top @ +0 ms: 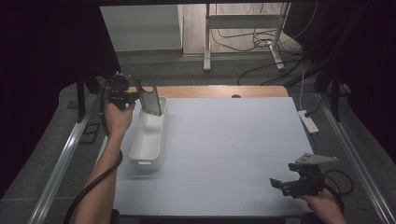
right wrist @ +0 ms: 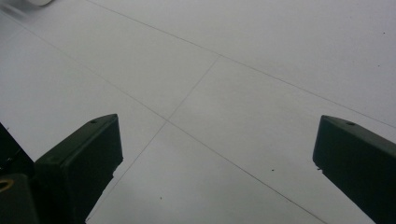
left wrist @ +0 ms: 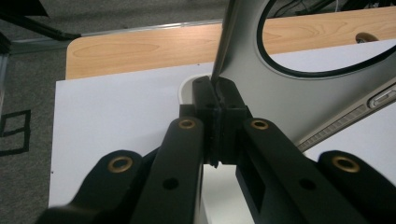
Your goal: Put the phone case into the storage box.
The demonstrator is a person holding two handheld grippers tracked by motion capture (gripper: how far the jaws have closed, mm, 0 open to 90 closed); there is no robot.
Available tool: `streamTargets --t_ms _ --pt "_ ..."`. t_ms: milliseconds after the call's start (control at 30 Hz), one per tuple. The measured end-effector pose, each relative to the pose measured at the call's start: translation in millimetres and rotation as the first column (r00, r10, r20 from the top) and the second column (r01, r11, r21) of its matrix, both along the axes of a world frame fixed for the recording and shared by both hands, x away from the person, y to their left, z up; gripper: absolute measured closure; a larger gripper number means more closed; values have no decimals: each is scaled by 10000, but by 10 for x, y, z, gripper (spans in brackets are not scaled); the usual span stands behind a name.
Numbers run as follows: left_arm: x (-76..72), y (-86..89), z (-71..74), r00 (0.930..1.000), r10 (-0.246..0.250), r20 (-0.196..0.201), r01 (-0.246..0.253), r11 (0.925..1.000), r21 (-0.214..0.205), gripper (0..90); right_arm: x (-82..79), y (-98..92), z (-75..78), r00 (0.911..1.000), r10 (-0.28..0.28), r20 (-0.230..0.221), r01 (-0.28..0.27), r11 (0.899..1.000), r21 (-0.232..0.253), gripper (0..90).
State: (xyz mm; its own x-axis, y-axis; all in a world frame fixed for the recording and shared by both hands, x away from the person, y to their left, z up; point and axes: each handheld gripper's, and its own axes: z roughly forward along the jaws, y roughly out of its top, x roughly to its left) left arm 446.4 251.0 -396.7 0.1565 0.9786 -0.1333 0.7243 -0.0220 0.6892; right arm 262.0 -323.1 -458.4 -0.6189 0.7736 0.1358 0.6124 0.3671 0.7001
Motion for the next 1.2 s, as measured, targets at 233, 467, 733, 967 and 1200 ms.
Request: streamTargets --t_ms 233,467,733,967,1200 --pt "64 22 -75 9998 148 -95 -148 9999 -37 890 2 0 -1 10000 10 -30 -10 10000 -17 20" --pt "143 -5 -172 9994 243 -229 -242 9997 37 890 5 0 -3 10000 20 -75 -20 10000 -6 21" --pt "188 -41 -261 9992 214 -336 -216 9997 -59 890 8 1 -5 10000 41 -80 -41 10000 -17 23" --pt "217 -65 -355 9985 193 -516 -198 9998 -94 890 7 1 -4 10000 19 -84 -19 10000 -26 23" --pt "234 -89 -442 9973 197 -711 -200 9998 -29 889 10 3 -8 9999 70 -110 -70 10000 -24 28"
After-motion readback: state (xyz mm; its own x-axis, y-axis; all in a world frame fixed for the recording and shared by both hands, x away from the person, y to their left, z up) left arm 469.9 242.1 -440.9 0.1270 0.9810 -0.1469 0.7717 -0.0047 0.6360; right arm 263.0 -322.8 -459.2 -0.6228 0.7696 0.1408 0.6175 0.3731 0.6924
